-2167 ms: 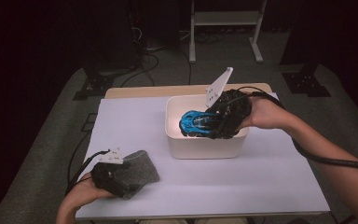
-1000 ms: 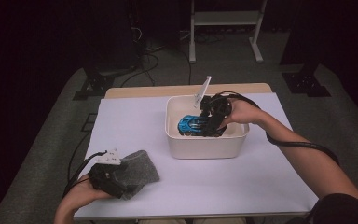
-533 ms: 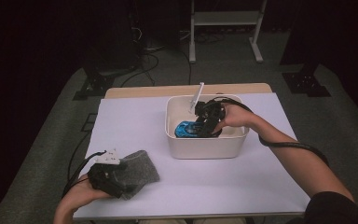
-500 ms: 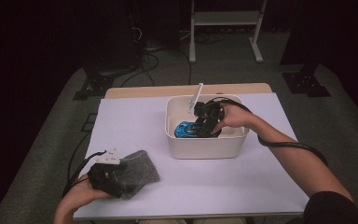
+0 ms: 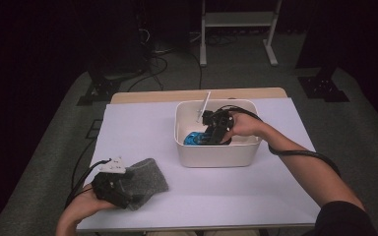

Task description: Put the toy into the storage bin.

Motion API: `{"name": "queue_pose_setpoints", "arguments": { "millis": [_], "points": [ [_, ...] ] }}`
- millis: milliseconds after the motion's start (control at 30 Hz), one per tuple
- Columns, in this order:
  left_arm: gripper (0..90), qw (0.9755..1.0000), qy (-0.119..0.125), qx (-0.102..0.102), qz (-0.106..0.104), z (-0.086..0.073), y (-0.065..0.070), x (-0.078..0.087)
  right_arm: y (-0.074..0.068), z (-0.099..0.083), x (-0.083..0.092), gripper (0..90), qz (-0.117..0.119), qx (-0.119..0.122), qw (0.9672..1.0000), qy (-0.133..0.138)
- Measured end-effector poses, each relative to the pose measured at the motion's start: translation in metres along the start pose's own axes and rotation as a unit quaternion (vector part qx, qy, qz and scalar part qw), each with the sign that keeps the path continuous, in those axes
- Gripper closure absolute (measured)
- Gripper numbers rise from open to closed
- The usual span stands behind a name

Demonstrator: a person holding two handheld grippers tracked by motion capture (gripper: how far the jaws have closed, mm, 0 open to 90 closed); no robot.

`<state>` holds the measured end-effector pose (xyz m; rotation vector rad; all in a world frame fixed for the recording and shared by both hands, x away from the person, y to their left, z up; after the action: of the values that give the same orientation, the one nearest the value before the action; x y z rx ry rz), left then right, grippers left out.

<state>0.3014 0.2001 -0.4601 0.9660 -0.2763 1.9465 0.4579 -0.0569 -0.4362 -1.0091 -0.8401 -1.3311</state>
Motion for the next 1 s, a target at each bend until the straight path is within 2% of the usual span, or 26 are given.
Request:
{"name": "queue_pose_setpoints", "arguments": {
  "millis": [200, 267, 333, 467, 1000],
  "points": [
    [7.9, 1.0000, -0.002, 0.000, -0.001, -0.0007, 0.0004, -0.0006, -0.0004, 0.0000, -0.0038, 27.0, 0.004, 0.000, 1.0000, -0.005],
    [7.9, 1.0000, -0.002, 0.001, -0.001, -0.0007, 0.0003, -0.0001, -0.0010, 0.0001, -0.0050, 27.0, 0.014, -0.005, 0.9999, -0.003],
    [7.9, 1.0000, 0.000, 0.001, 0.000, -0.0003, 0.0002, 0.0006, -0.0023, 0.0009, -0.0059, 26.9, 0.007, 0.000, 0.9999, -0.008],
    [7.9, 1.0000, -0.002, 0.000, 0.000, -0.0006, 0.0011, 0.0003, -0.0024, 0.0011, -0.0064, 26.9, 0.010, -0.001, 0.9999, -0.007],
    [7.9, 1.0000, -0.001, -0.002, 0.001, -0.0004, 0.0011, 0.0014, 0.0004, -0.0017, -0.0089, 26.6, 0.026, -0.022, 0.9994, -0.008]
  ]
}}
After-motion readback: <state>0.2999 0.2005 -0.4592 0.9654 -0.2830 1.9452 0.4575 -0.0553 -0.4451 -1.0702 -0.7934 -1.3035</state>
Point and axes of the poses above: each handheld gripper's, and its own axes: x roughly backward along the jaws, z roughly out of its top, y roughly to its right, the point moved 8 cm from there along -x, roughly forward along the jaws, and after that the axes turned 4 degrees about x, right-handed, at the moved point
